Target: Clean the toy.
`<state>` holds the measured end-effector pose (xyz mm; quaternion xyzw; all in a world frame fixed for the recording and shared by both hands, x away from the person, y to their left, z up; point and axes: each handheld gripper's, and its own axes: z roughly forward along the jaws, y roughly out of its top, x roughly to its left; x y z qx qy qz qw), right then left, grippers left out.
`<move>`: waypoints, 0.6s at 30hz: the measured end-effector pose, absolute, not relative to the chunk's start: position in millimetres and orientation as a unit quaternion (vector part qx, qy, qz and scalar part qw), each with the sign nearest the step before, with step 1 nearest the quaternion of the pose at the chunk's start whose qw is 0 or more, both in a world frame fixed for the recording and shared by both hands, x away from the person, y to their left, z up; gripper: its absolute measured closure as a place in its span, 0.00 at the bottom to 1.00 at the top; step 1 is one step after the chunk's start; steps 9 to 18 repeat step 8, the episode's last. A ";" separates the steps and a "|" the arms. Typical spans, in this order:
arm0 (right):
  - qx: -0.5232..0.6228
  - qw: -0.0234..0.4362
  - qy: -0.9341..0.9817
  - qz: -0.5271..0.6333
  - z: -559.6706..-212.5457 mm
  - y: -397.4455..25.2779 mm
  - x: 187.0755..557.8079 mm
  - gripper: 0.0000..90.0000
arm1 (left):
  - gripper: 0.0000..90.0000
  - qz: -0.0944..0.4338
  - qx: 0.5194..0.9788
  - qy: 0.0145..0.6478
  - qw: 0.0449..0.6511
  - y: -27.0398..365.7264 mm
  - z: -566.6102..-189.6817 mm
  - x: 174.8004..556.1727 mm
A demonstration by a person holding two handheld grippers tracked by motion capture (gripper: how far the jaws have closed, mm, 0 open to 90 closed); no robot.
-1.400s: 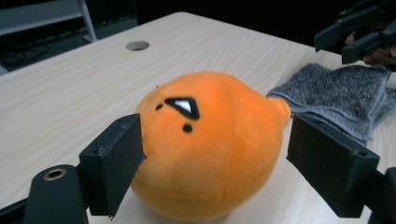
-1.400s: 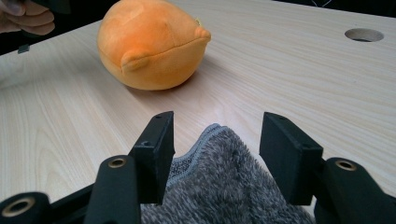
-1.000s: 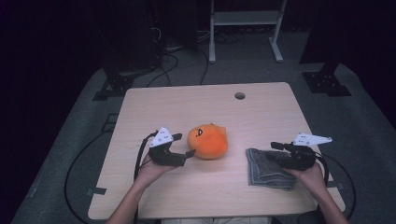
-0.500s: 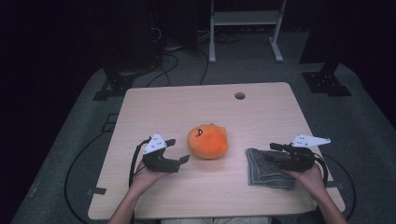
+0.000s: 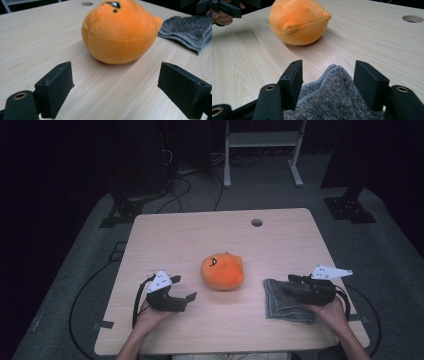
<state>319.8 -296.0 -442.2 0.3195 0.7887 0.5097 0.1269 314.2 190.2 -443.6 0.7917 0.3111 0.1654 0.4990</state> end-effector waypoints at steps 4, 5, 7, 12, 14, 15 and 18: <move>0.320 0.130 0.788 0.509 -444.8 -294.6 317.6 0.43 | 0.13 0.166 0.792 0.314 0.497 191.4 -447.6 313.1; 0.320 0.132 0.788 0.509 -445.1 -294.3 317.0 0.43 | 0.13 0.167 0.792 0.313 0.497 191.3 -447.9 312.7; 0.318 0.137 0.789 0.508 -445.6 -293.5 315.7 0.43 | 0.13 0.166 0.791 0.313 0.499 191.3 -448.1 312.4; 0.317 0.139 0.788 0.510 -446.0 -293.1 314.8 0.43 | 0.13 0.168 0.791 0.311 0.500 191.6 -448.1 312.1; 0.317 0.139 0.788 0.510 -446.0 -293.1 314.8 0.43 | 0.13 0.168 0.791 0.311 0.500 191.6 -448.1 312.1; 0.317 0.139 0.788 0.510 -446.0 -293.1 314.8 0.43 | 0.13 0.168 0.791 0.311 0.500 191.6 -448.1 312.1; 0.317 0.139 0.788 0.510 -446.0 -293.1 314.8 0.43 | 0.13 0.168 0.791 0.311 0.500 191.6 -448.1 312.1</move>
